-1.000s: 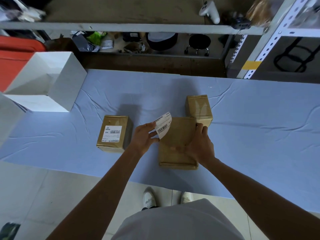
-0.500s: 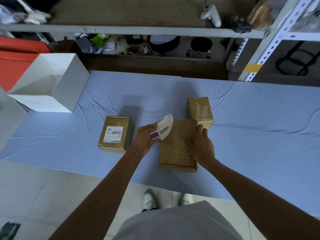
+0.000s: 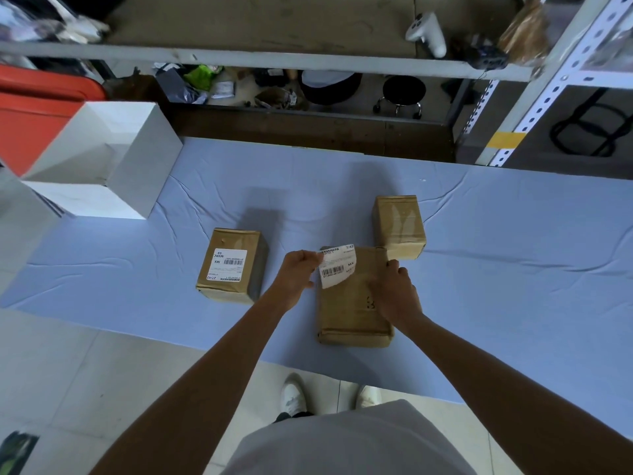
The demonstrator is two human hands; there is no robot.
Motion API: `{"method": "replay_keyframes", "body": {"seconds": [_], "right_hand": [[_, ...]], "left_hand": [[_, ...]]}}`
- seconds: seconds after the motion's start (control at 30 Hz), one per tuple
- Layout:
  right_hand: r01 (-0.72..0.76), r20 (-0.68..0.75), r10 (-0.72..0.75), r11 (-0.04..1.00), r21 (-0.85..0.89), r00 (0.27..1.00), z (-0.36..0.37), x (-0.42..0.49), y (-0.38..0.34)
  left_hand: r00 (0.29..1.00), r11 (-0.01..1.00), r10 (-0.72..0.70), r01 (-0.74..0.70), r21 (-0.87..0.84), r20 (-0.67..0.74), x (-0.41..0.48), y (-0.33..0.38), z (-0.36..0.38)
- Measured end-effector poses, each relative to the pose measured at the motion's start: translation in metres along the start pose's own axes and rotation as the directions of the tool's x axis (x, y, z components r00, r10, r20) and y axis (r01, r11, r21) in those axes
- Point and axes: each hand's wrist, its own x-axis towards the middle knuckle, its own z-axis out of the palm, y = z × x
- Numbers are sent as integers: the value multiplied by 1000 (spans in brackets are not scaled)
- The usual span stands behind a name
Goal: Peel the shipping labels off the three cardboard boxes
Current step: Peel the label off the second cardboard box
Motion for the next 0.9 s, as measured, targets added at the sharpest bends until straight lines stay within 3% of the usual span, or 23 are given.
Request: {"method": "replay_keyframes", "body": {"seconds": [0.17, 0.27, 0.4, 0.5, 0.7, 0.9], "right_hand": [[74, -184, -67, 997, 29, 981, -1, 2, -23], [186, -243, -144, 969, 160, 959, -5, 5, -36], [313, -107, -294, 900, 303, 950, -7, 5, -47], [369, -186, -321, 847, 383, 929, -5, -3, -52], [414, -271, -329, 829, 375, 905, 1, -18, -75], [389, -232, -330, 873, 295, 915, 1, -15, -82]], "left_hand": [[989, 980, 132, -120, 156, -71, 5, 6, 2], [979, 970, 167, -142, 200, -114, 6, 10, 0], [975, 978, 211, -210, 11, -67, 1, 17, -1], [971, 969, 227, -233, -88, -72, -3, 22, -2], [966, 957, 194, -225, -185, -171, -1, 23, -13], [966, 924, 242, -259, -281, -96, 0, 21, -26]]}}
